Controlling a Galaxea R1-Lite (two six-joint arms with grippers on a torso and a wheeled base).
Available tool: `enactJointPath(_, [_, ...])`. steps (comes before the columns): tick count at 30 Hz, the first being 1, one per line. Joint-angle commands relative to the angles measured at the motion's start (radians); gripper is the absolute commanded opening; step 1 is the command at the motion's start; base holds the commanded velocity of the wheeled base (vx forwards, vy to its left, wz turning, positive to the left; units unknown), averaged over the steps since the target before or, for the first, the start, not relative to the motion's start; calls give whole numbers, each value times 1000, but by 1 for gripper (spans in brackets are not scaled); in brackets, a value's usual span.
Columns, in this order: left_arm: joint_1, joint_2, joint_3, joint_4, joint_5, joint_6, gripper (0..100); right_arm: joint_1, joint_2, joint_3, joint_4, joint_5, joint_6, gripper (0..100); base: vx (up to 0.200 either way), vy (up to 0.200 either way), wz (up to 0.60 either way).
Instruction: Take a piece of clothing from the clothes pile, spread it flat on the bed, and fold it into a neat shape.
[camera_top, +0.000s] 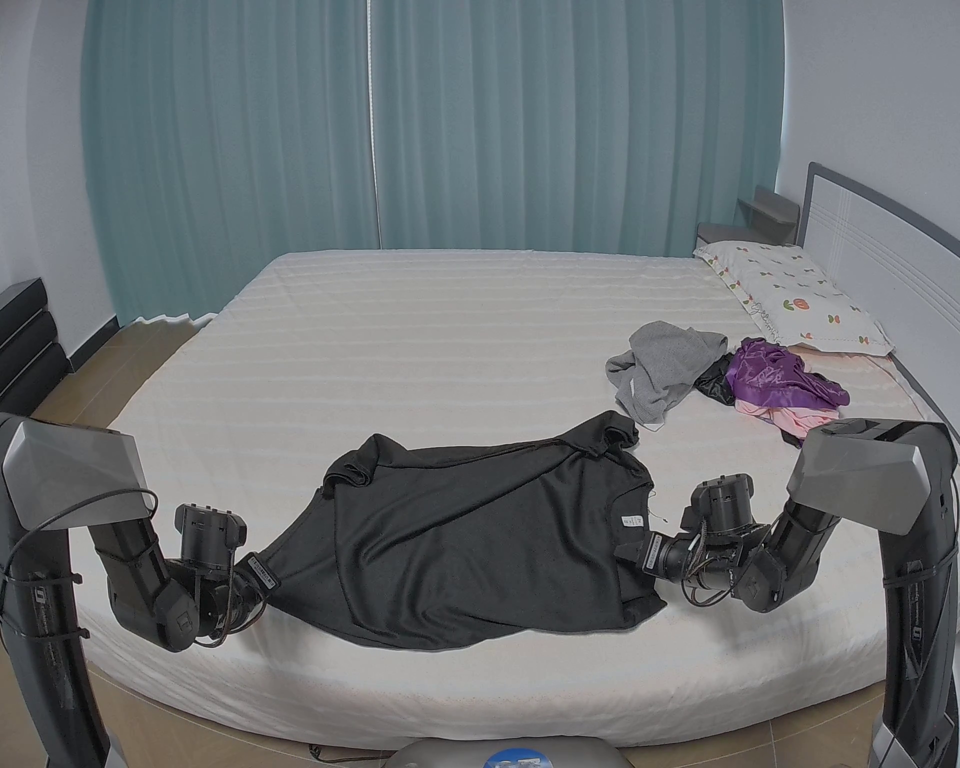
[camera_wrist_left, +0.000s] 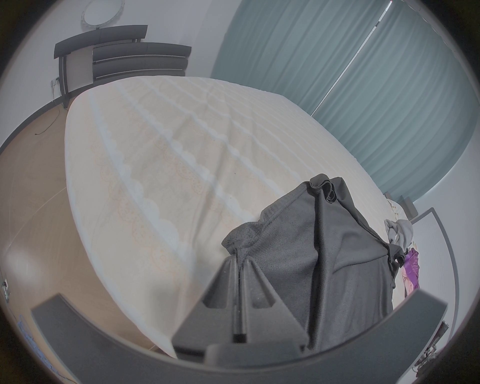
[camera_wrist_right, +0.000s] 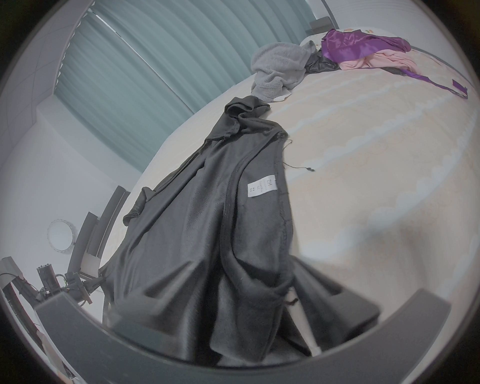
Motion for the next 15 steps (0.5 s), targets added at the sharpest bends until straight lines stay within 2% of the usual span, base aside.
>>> enactJointPath(1, [9, 3, -1, 0, 1, 10, 0, 8, 28, -44, 1, -20, -4, 0, 0, 0, 0])
enactJointPath(4, [18, 5, -1, 0, -1, 30, 0, 4, 28, -67, 12, -31, -4, 0, 0, 0, 0])
enactJointPath(15, [32, 2, -2, 0, 1, 43, 0, -17, 57, -337, 76, -139, -3, 0, 0, 0, 0])
